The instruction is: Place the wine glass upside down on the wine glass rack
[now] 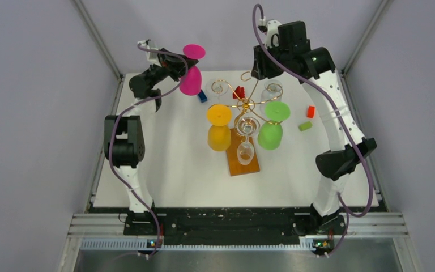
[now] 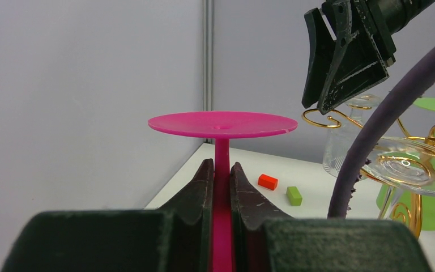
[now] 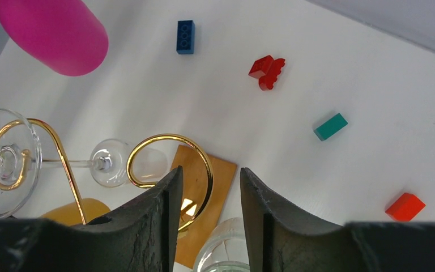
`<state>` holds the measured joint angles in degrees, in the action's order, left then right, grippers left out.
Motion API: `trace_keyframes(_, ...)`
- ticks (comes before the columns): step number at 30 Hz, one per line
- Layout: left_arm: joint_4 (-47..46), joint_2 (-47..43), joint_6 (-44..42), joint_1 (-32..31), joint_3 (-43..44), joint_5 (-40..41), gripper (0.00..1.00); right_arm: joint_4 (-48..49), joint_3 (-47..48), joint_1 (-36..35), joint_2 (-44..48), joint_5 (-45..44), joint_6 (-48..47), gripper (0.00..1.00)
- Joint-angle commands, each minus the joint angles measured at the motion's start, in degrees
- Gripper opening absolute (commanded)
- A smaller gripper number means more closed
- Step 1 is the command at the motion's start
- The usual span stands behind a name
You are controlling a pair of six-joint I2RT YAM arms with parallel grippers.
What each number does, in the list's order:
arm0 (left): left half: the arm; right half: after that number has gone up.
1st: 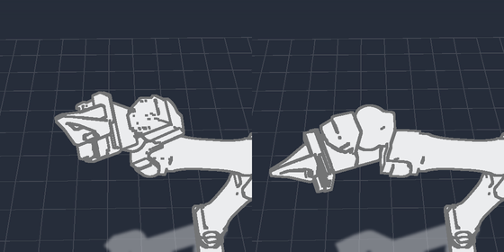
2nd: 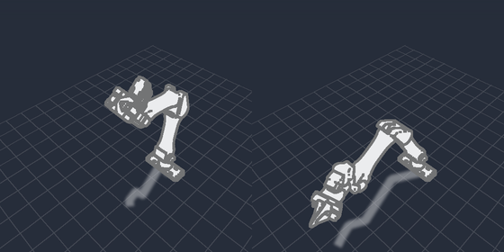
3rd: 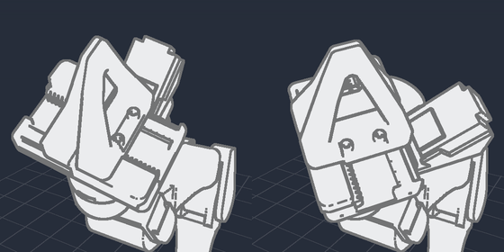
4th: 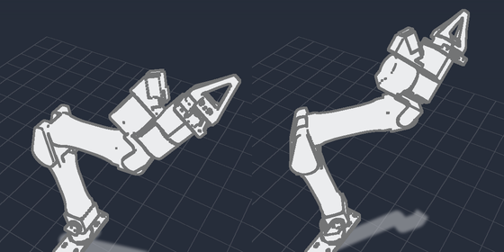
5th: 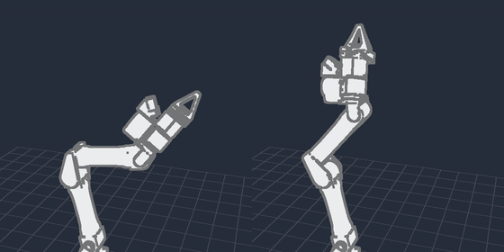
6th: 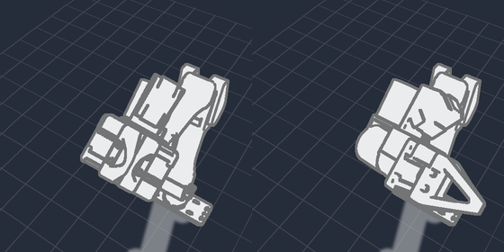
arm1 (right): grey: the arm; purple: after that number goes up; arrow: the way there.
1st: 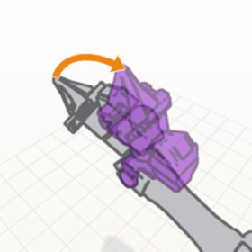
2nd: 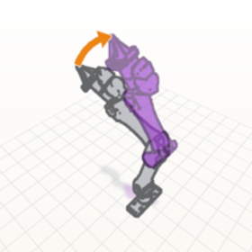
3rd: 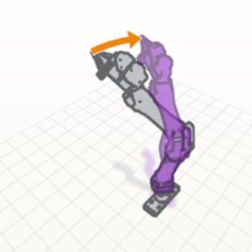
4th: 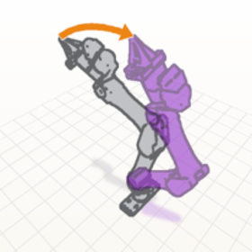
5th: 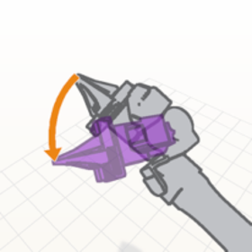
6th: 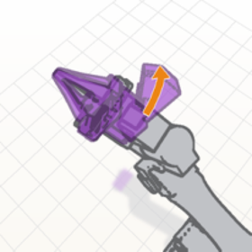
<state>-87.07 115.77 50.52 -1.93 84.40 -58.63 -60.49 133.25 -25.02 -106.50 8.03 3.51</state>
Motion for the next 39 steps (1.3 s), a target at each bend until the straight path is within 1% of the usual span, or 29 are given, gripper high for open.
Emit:
trace_keyframes(1,-5.75,-1.71,0.41,0.17,0.95,0.57,0.0,-0.11,2.38,-0.76,1.47,-1.1,-2.44,0.4)
trace_keyframes(6,-5.74,-1.74,0.54,0.21,0.95,0.59,0.0,-0.24,1.48,-1.29,1.24,-0.74,-3.16,0.32)
trace_keyframes(9,-5.75,-1.68,0.71,0.13,0.95,0.49,0.0,-0.35,1.05,-2.16,0.91,-0.67,-6.14,0.28)
trace_keyframes(20,-5.68,-1.07,0.3,0.26,1.16,-0.12,0.0,-1.11,2.02,-4.31,-2.15,-2.16,-9.21,0.28)
trace_keyframes(24,-5.75,-0.84,0.41,0.26,1.28,-0.14,0.0,-1.3,1.66,-4.4,-2.13,-3.0,-9.72,0.26)
trace_keyframes(27,-5.75,-0.78,0.51,0.22,1.38,-0.2,0.0,-1.19,1.74,-4.44,-2.16,-2.71,-10.12,0.2)
trace_keyframes(32,-5.74,-0.91,0.51,0.34,1.38,-0.37,0.0,-0.26,1.33,-4.46,-2.15,0.13,-11.34,0.02)
trace_keyframes(33,-5.72,-0.85,0.53,0.35,1.38,-0.42,0.0,-0.11,1.2,-4.43,-2.18,1.19,-11.83,0.0)
trace_keyframes(36,-5.72,-0.92,0.54,0.59,1.38,-0.48,0.0,0.18,1.12,-4.64,-2.31,5.13,-13.29,0.0)
trace_keyframes(39,-5.69,-0.8,0.57,0.8,1.44,-0.57,0.0,0.26,1.13,-5.77,-2.76,6.06,-15.25,0.0)
